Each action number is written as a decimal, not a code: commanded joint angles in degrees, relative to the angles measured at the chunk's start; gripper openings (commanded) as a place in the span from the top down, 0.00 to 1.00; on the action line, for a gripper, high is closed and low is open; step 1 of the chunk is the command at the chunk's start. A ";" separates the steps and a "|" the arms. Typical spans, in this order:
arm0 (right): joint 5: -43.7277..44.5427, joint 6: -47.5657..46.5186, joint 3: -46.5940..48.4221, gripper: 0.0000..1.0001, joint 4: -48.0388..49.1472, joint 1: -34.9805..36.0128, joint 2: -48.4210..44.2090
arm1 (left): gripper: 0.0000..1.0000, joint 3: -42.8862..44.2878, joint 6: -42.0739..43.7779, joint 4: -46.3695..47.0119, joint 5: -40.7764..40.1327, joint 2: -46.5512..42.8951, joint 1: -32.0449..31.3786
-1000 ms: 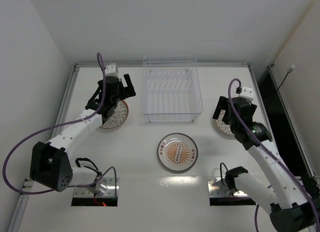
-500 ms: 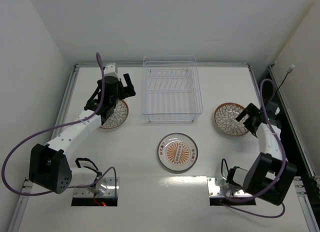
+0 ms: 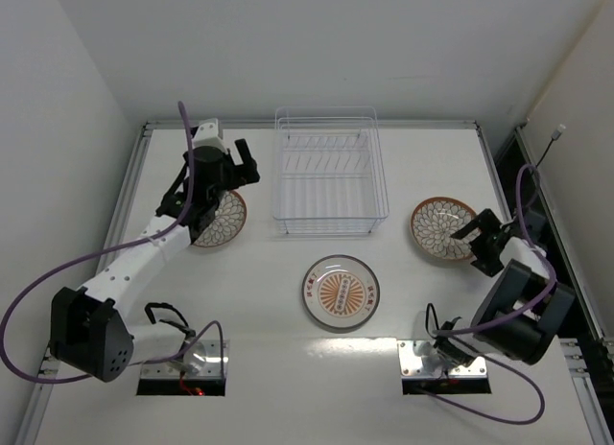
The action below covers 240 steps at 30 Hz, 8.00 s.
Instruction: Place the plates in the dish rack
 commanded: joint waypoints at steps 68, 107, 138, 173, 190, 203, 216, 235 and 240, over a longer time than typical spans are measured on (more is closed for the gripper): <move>68.07 0.30 74.19 1.00 -10.90 56.45 31.14 | 0.07 -0.19 0.57 2.63 -2.36 -4.27 -0.43; 102.44 -35.72 90.82 1.00 7.52 68.05 53.65 | 0.06 0.33 0.57 2.10 -2.36 -4.80 -0.43; 106.31 -41.54 85.64 1.00 14.05 69.72 53.22 | 0.06 0.33 0.57 2.10 -2.36 -5.33 -0.43; 106.31 -41.45 77.11 1.00 18.09 68.66 48.20 | 0.06 0.33 0.57 2.10 -2.36 -5.33 -0.43; 103.42 -27.66 77.81 1.00 4.31 70.25 51.10 | 0.06 0.33 0.57 2.10 -2.36 -5.85 -0.43; 95.78 -12.71 80.27 0.91 -11.61 70.77 52.34 | 0.06 0.33 0.57 2.10 -2.36 -5.85 -0.43; 92.08 -8.49 80.80 0.57 -15.83 70.25 51.28 | 0.06 0.33 0.57 2.10 -1.83 -5.85 -0.43; 85.48 -12.26 82.99 1.00 -12.34 66.55 50.14 | 0.06 0.33 0.57 2.10 -1.83 -5.85 -0.43; 84.43 -20.43 84.22 1.00 -7.31 66.03 50.13 | 0.06 0.33 0.57 2.10 -1.83 -5.85 -0.43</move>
